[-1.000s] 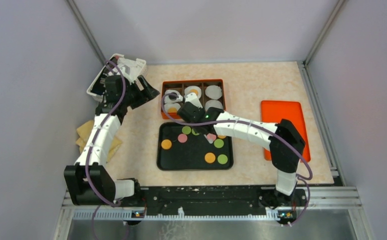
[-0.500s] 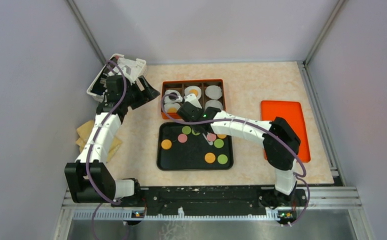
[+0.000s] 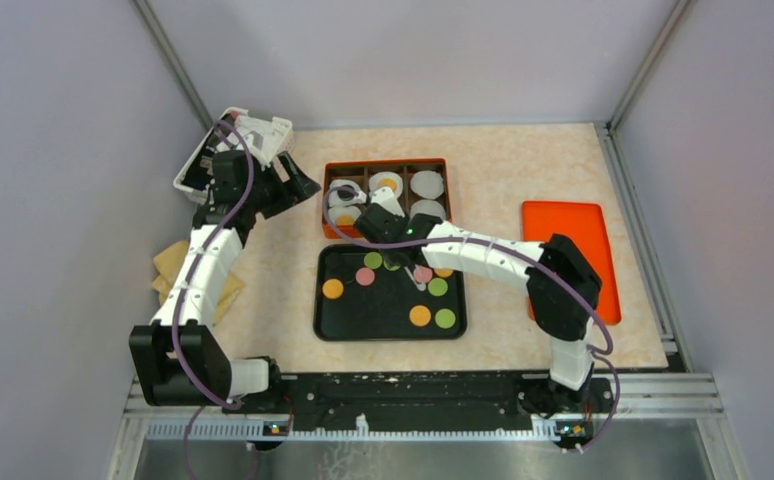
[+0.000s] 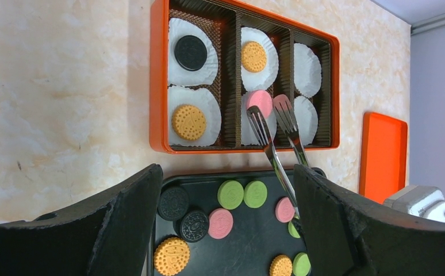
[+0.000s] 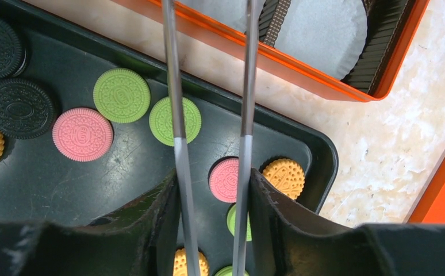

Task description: Pack the cookies

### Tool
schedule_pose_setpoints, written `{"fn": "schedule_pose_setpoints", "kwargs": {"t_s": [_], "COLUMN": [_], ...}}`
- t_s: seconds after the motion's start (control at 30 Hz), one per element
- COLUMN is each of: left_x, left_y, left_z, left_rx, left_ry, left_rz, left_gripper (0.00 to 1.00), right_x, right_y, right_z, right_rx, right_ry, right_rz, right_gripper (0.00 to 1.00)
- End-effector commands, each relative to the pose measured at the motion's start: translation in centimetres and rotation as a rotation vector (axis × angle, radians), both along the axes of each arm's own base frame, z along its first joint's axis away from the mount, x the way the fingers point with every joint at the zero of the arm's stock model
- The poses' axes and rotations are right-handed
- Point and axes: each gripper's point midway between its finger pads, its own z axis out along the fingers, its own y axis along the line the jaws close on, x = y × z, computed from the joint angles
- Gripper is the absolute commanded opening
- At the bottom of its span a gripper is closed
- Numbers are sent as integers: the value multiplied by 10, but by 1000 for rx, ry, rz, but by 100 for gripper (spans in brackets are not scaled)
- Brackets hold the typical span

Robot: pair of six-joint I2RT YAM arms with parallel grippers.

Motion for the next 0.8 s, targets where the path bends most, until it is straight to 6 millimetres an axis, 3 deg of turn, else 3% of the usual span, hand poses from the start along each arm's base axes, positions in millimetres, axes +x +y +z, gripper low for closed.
{"fn": "schedule_pose_setpoints", "kwargs": {"t_s": [0.0, 0.3, 0.47, 0.63, 0.77], "left_x": [6, 5, 5, 5, 4], "left_y": [-3, -4, -6, -7, -7], "left_z": [29, 34, 34, 36, 37], "left_rx": [3, 5, 0, -10, -18], "left_ry": [-95, -110, -111, -114, -112], "left_rz": [-26, -34, -41, -42, -42], "left_gripper": [90, 91, 91, 91, 90], "right_x": [6, 7, 1, -24, -56], "right_y": [3, 3, 1, -6, -11], "right_z": [46, 66, 88, 119, 124], "right_rx": [98, 143, 190, 170, 158], "right_ry": [-63, -95, -131, -189, -169], "right_rz": [-27, -34, -20, 2, 39], "right_gripper": [43, 41, 36, 37, 36]}}
